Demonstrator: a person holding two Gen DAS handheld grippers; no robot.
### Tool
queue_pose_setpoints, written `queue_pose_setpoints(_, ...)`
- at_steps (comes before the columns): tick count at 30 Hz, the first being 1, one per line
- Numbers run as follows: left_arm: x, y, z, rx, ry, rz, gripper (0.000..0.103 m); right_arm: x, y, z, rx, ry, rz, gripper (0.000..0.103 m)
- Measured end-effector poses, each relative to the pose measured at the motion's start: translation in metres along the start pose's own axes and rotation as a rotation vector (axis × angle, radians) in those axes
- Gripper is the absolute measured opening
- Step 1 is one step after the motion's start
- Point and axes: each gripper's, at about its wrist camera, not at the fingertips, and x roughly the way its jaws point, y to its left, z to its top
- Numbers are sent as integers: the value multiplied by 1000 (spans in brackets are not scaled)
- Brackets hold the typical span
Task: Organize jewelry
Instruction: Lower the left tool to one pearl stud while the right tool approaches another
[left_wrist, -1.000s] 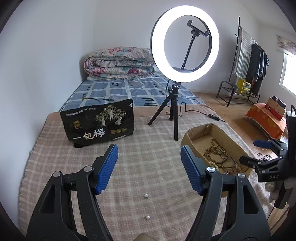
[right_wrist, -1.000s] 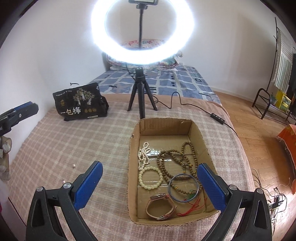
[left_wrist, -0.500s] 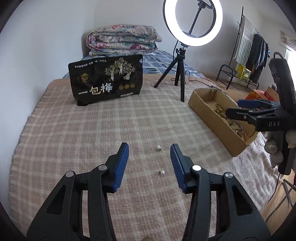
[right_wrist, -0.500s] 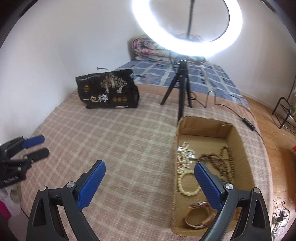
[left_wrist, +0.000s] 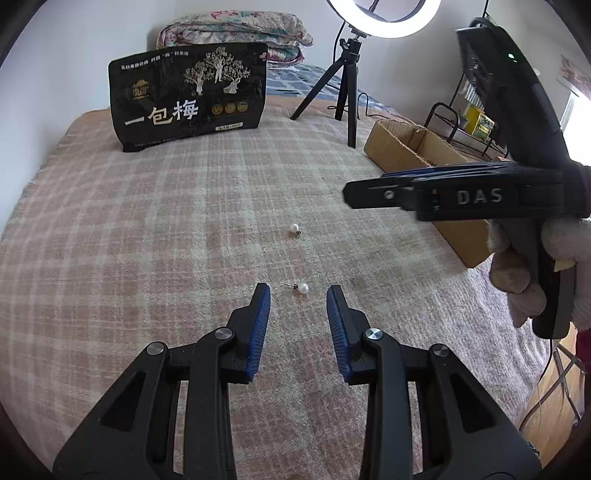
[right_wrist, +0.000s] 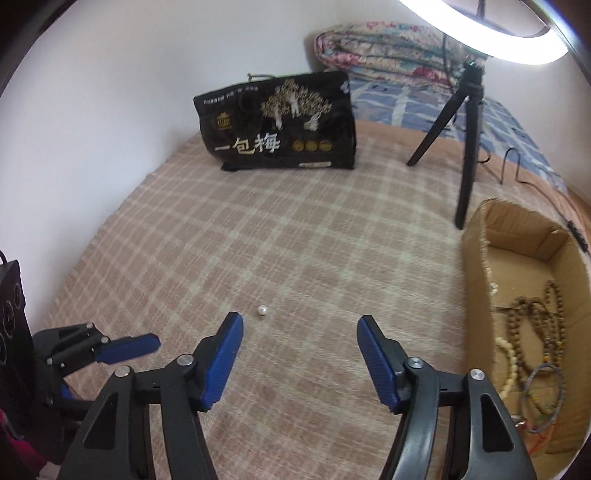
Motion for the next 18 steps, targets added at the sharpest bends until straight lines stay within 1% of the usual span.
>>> queue_pose_setpoints(2,3,0,0,-6,2,-6,32,11,2,1,3,22,17,55)
queue_pose_setpoints(3,6,0,0,-8,3,-8,32,17,3,1,3,33,25,54)
queue_pose_setpoints(5,10,-2,0,-8,5,-12,32,26,5,1,7,50,39,48)
queue_pose_setpoints(8,18,-4,0,-1,13,-7,32,39,6,1,23,75,69,41)
queue_pose_setpoints(10,22,-5,0,2,19,-3,32,46,7,2,34,85,79,41)
queue_pose_setpoints(13,28,-5,1,1,27,7,23,55,9,2,39,97,86,38)
queue_pose_setpoints(18,32,-4,2,-10,28,2,23,64,12,5,46,101,87,36)
